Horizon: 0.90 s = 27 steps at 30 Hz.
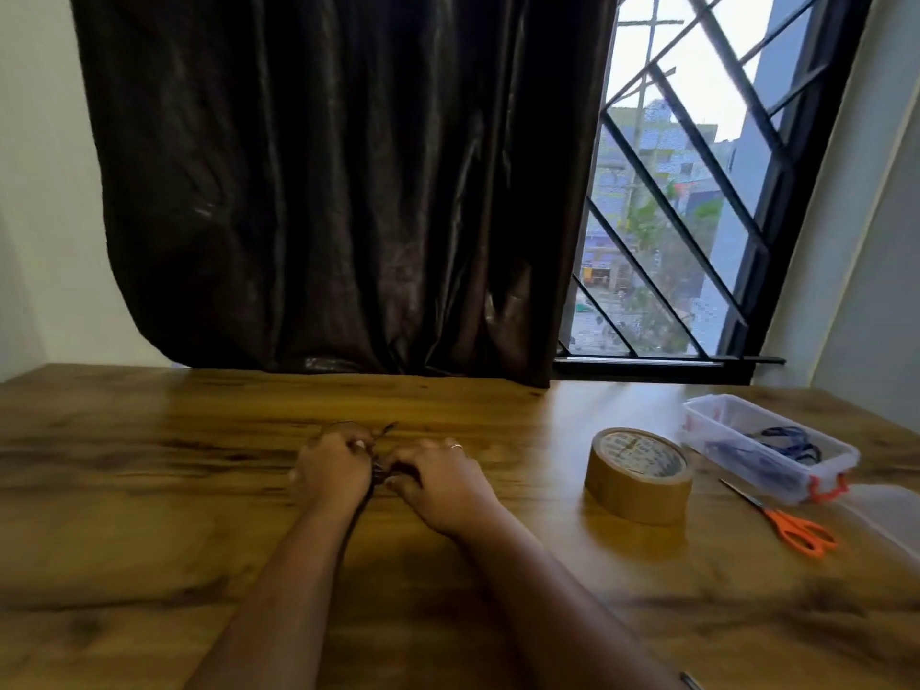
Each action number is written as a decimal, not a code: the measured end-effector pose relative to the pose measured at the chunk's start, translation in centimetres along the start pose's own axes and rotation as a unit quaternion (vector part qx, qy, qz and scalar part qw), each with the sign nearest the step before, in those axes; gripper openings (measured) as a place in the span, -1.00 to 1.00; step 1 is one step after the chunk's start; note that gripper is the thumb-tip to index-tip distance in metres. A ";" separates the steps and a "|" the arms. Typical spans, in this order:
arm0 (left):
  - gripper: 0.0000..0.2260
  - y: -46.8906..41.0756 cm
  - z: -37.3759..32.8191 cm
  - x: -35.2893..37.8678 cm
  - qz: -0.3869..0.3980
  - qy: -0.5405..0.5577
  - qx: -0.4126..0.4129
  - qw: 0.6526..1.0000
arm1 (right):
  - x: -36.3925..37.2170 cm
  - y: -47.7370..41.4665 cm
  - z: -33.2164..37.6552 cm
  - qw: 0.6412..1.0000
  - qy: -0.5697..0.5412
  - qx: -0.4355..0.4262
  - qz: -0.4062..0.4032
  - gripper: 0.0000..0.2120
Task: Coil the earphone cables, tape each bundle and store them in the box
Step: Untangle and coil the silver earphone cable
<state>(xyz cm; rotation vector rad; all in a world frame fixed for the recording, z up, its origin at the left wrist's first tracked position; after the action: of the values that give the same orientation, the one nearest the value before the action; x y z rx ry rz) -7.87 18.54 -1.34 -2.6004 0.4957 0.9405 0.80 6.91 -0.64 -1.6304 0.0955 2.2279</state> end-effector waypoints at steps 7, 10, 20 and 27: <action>-0.83 3.8 -5.5 2.5 0.115 0.073 0.164 0.977 | -2.1 2.6 -5.4 0.999 -0.007 0.037 -0.035 -0.89; -0.81 4.6 -7.1 4.0 0.160 0.075 0.199 0.964 | -3.5 4.3 -9.3 0.995 -0.006 0.085 -0.055 -0.88; -0.75 5.9 -10.0 9.1 0.218 -0.018 0.237 0.947 | -6.3 7.2 -14.3 0.972 -0.011 0.211 -0.104 -0.81; -0.84 5.5 -11.0 9.7 0.209 -0.036 0.286 0.935 | -7.0 7.0 -15.5 0.937 -0.179 0.245 -0.171 -0.85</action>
<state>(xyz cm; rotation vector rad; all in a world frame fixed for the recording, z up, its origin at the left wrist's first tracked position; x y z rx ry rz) 2.74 7.08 -0.74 -1.9603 1.1427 0.8441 14.25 -5.60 -0.34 -0.8885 0.2280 1.9840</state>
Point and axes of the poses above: each hand's wrist, its own y-axis away from the middle knuckle, its own x-axis out of the palm, z = x × y, the point moved 8 cm from there along -y, towards the middle knuckle, and after that the axes turned 8 degrees about z, right-handed, at the moved point
